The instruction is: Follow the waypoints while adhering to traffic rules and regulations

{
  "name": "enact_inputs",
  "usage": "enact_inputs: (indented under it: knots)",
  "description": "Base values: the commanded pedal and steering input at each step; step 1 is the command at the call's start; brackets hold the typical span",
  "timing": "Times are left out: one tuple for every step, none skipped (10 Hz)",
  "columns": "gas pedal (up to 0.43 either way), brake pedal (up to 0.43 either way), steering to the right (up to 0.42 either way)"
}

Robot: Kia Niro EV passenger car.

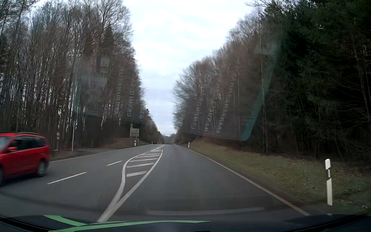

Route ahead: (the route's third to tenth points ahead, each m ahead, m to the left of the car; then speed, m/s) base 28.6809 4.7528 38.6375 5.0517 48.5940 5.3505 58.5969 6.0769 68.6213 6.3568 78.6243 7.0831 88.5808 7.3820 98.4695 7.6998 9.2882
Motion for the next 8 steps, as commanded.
enact_inputs:
  knots:
    - [0.299, 0.0, -0.008]
    - [0.299, 0.0, -0.008]
    - [0.299, 0.0, -0.01]
    - [0.299, 0.0, -0.011]
    - [0.299, 0.0, -0.011]
    - [0.299, 0.0, -0.011]
    - [0.299, 0.0, -0.011]
    - [0.299, 0.0, -0.011]
